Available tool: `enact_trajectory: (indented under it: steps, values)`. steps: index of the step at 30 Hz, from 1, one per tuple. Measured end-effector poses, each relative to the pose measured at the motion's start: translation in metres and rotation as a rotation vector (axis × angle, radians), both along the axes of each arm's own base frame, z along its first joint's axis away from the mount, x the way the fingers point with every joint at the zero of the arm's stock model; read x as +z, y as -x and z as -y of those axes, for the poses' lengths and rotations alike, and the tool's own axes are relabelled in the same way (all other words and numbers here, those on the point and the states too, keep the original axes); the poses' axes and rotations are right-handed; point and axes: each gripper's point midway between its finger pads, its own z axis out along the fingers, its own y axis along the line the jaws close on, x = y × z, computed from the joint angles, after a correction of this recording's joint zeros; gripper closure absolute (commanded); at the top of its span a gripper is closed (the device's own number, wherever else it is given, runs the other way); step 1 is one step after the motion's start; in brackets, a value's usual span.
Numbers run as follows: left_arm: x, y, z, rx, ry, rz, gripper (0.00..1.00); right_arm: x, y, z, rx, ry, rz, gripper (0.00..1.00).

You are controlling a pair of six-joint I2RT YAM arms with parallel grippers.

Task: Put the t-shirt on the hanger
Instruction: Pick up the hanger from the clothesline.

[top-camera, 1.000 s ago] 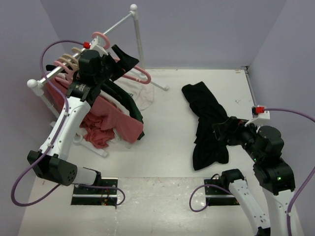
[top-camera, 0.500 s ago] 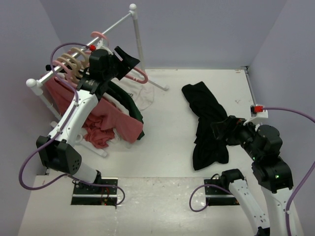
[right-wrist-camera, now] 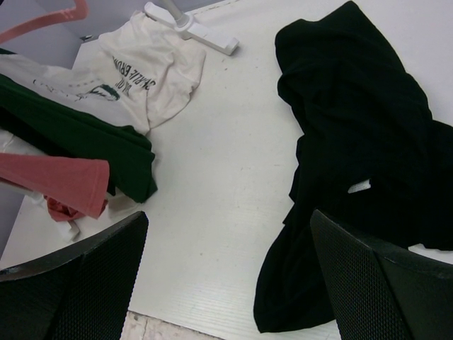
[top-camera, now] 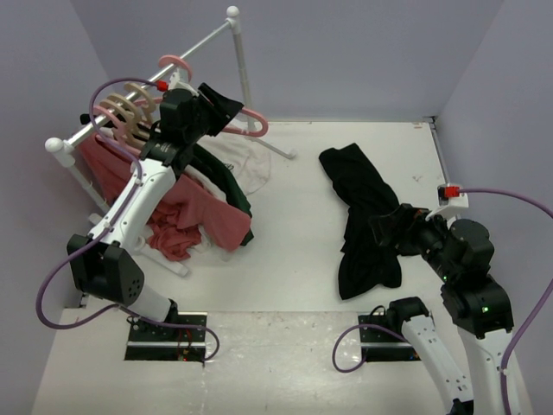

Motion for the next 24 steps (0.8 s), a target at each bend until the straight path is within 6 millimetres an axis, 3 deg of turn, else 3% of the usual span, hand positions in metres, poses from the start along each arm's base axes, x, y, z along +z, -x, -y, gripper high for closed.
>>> enact_trajectory:
  steps: [3, 7, 9, 14, 16, 24]
  values:
    - [0.001, -0.002, 0.000, 0.006, 0.003, 0.007, 0.37, 0.000, 0.000, -0.001, 0.006, -0.002, 0.000, 0.01]
    - [0.001, -0.005, -0.002, 0.018, 0.001, 0.013, 0.45, 0.000, 0.000, -0.001, 0.006, -0.002, 0.000, 0.01]
    - [0.001, -0.006, -0.002, 0.025, 0.001, 0.014, 0.43, 0.000, 0.000, -0.001, 0.006, -0.002, 0.000, 0.01]
    - [-0.003, -0.011, -0.006, 0.055, -0.010, 0.013, 0.22, 0.000, 0.001, -0.001, 0.007, -0.002, 0.000, 0.01]
    - [-0.006, -0.013, -0.009, 0.073, -0.017, 0.008, 0.01, 0.000, 0.001, -0.001, 0.008, -0.002, -0.001, 0.01]
    - [-0.022, -0.012, -0.019, 0.144, -0.067, -0.051, 0.00, 0.000, 0.001, -0.003, 0.017, -0.006, -0.002, 0.01]
